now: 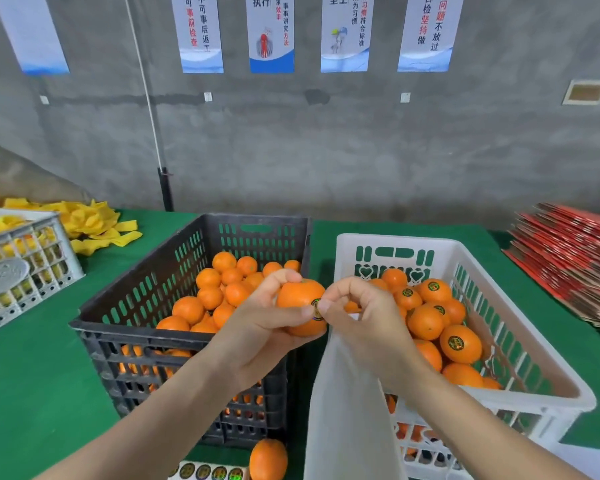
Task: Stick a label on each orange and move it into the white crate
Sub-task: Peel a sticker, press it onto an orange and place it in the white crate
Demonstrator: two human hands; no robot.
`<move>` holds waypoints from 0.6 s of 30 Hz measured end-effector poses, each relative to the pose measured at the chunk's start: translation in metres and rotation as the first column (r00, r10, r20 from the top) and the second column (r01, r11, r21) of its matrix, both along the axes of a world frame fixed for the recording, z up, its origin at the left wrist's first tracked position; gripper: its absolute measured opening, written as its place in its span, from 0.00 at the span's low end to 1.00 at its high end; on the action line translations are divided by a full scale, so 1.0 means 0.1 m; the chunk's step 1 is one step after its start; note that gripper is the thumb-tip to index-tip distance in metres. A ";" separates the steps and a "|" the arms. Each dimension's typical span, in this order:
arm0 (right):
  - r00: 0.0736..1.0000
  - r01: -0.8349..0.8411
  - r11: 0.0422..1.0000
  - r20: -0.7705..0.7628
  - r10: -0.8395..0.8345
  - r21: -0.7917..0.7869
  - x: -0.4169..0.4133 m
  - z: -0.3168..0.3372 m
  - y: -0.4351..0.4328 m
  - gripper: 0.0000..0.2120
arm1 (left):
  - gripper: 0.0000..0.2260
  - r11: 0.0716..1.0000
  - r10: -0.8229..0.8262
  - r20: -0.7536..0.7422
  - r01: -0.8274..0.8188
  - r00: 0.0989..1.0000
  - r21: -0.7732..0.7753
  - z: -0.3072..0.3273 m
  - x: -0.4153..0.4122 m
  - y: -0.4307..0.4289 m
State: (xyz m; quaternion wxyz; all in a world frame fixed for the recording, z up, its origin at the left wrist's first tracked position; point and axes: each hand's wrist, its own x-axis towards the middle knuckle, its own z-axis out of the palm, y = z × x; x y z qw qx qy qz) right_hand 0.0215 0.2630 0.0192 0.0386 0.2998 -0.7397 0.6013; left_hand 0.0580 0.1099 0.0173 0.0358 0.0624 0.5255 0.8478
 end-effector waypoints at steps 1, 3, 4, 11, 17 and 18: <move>0.999 0.022 1.000 -0.038 -0.023 -0.003 0.02 -0.03 -0.01 0.04 | 0.20 1.000 0.006 -0.006 -0.006 1.000 -0.023 0.00 -0.01 0.02; 0.996 0.055 0.998 -0.064 -0.057 -0.033 0.03 -0.06 -0.02 0.05 | 0.21 0.997 0.029 0.003 -0.029 1.000 -0.066 -0.02 -0.02 0.03; 0.996 0.075 0.996 -0.045 -0.077 -0.038 0.01 -0.08 -0.02 0.10 | 0.21 0.995 0.043 0.014 -0.042 0.999 -0.087 -0.02 -0.02 0.01; 0.976 -0.203 0.973 0.104 0.192 0.109 -0.13 -0.08 0.06 0.27 | 0.37 0.970 -0.057 -0.004 0.055 0.998 -0.236 -0.01 -0.06 -0.18; 0.993 0.099 0.993 0.072 -0.094 -0.067 -0.35 -0.19 -0.13 0.22 | 0.23 0.962 -0.031 0.061 0.046 0.998 -0.269 -0.05 -0.20 -0.07; 0.983 0.171 0.976 0.084 -0.161 -0.134 -0.40 -0.17 -0.16 0.21 | 0.24 0.946 -0.045 0.112 0.078 0.993 -0.316 -0.03 -0.21 -0.04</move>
